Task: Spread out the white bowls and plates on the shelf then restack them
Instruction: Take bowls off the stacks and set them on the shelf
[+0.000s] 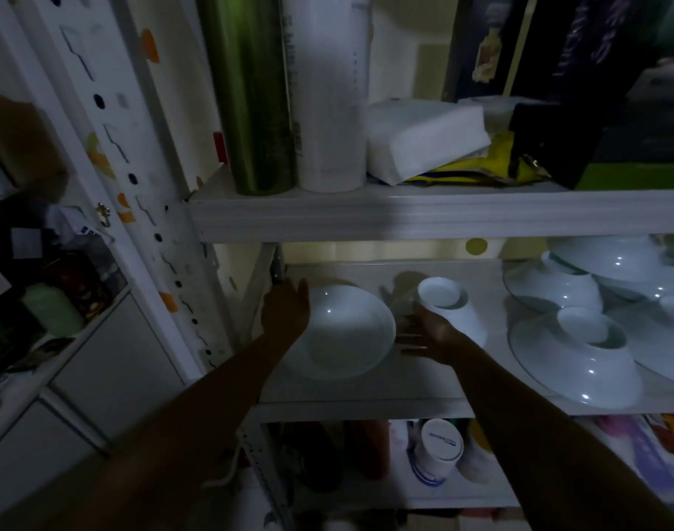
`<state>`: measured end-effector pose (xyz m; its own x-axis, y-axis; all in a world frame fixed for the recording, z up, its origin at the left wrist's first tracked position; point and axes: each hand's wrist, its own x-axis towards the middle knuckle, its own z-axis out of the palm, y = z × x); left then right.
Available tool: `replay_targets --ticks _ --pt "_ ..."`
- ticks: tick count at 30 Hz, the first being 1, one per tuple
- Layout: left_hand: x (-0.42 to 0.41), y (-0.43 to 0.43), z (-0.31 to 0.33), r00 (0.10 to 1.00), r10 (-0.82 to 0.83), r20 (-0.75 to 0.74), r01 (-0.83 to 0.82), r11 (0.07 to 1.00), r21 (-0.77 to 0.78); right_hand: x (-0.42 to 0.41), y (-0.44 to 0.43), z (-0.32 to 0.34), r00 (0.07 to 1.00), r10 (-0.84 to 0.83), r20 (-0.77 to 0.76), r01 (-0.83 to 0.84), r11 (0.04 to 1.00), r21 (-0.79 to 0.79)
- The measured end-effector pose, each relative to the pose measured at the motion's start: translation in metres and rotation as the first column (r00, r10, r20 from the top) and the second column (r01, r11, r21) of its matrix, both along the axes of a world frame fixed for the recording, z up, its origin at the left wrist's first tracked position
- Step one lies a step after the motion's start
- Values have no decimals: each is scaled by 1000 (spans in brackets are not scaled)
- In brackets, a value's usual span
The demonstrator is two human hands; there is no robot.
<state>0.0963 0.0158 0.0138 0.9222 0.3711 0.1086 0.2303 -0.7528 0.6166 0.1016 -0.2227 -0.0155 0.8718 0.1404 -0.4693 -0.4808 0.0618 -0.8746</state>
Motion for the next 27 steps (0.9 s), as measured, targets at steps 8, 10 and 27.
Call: replay_targets --ticks 8,10,27 --pt "27 -107 -2 857 -516 8 472 791 389 26 -96 13 990 -122 71 120 992 30" --pt "31 -144 -7 790 -614 14 561 731 387 29 -118 9 986 -150 73 154 987 -50" --pt "64 -239 -5 822 -513 -248 548 831 95 70 -197 7 987 -20 159 48 984 -173"
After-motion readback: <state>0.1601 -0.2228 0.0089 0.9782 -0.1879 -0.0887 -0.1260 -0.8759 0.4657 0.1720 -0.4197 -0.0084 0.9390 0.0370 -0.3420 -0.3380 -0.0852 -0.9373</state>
